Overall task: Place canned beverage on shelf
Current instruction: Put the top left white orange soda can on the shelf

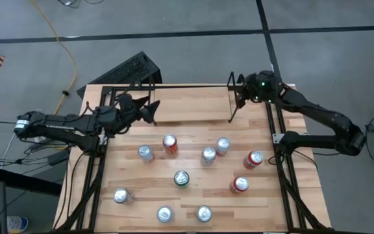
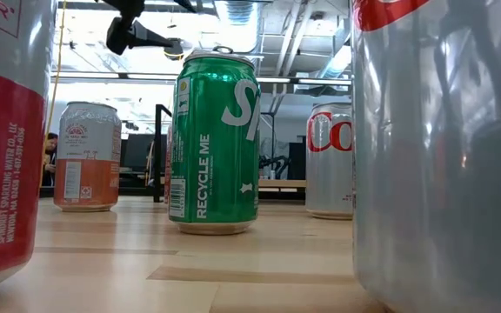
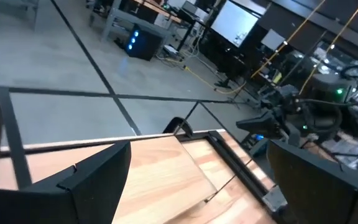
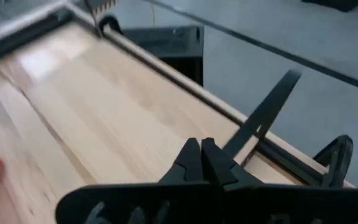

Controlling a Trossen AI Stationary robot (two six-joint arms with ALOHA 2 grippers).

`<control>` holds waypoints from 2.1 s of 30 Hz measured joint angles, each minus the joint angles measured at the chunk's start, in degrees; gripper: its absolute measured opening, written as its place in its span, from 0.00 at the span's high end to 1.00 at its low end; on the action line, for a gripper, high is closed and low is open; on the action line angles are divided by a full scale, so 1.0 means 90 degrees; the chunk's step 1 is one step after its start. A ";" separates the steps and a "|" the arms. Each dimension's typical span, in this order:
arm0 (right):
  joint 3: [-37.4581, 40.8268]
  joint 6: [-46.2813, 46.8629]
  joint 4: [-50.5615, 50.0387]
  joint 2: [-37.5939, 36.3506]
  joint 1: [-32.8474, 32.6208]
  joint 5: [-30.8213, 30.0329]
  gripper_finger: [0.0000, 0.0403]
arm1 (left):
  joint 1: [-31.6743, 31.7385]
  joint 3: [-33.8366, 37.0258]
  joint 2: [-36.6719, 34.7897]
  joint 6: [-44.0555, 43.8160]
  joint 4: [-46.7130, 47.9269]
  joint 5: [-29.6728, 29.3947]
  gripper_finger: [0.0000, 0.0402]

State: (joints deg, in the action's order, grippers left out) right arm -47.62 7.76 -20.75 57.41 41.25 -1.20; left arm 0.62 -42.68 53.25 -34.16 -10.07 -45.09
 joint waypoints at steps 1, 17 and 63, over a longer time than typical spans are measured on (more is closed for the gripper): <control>-0.0105 0.0105 -0.0054 -0.0002 0.0001 -0.0001 1.00 | 0.0065 0.0000 -0.0002 -0.0115 -0.0009 0.0153 0.10; -0.3008 0.1224 -0.2948 -0.0005 -0.1415 0.0277 0.76 | 0.0532 -0.2279 -0.0299 0.0670 0.2679 0.4866 0.10; -0.2881 0.0796 -0.3158 0.2313 -0.4043 -0.1529 0.36 | -0.1426 -0.3191 0.1526 0.1925 0.7918 0.3948 0.10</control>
State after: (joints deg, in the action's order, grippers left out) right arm -73.55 14.93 -49.17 78.22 4.86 -14.96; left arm -12.22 -71.39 66.98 -16.83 61.19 -9.56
